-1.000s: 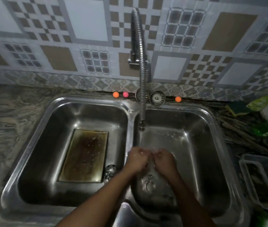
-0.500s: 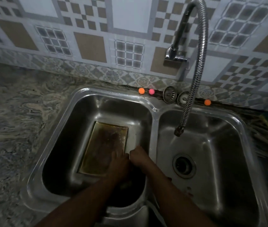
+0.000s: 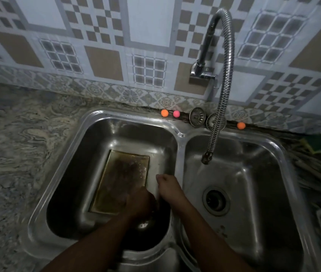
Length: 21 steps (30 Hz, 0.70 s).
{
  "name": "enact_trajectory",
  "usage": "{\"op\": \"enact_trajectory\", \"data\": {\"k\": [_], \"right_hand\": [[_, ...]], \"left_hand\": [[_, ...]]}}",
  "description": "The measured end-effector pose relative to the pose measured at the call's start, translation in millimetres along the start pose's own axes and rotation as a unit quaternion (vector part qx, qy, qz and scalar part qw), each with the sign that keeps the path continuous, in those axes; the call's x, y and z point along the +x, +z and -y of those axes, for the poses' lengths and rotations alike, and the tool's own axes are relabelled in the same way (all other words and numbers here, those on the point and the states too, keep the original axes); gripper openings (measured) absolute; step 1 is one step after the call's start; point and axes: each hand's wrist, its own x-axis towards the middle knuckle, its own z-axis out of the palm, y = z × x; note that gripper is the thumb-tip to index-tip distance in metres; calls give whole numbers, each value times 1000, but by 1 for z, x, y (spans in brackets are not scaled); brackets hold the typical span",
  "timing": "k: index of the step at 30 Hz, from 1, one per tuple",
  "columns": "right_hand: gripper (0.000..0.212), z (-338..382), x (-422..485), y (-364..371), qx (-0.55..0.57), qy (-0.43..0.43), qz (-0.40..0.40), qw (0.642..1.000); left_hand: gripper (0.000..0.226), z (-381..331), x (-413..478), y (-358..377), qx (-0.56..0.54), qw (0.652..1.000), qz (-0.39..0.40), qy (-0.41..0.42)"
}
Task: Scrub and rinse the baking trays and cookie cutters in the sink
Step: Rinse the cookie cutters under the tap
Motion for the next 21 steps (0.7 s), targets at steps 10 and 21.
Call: {"op": "enact_trajectory", "data": {"k": [10, 21], "right_hand": [[27, -2, -17, -45, 152, -60, -87, 983], [21, -21, -55, -94, 277, -134, -157, 938]], "left_hand": [[22, -74, -30, -113, -653, 754, 70, 7], [23, -152, -54, -126, -719, 687, 102, -34]]}}
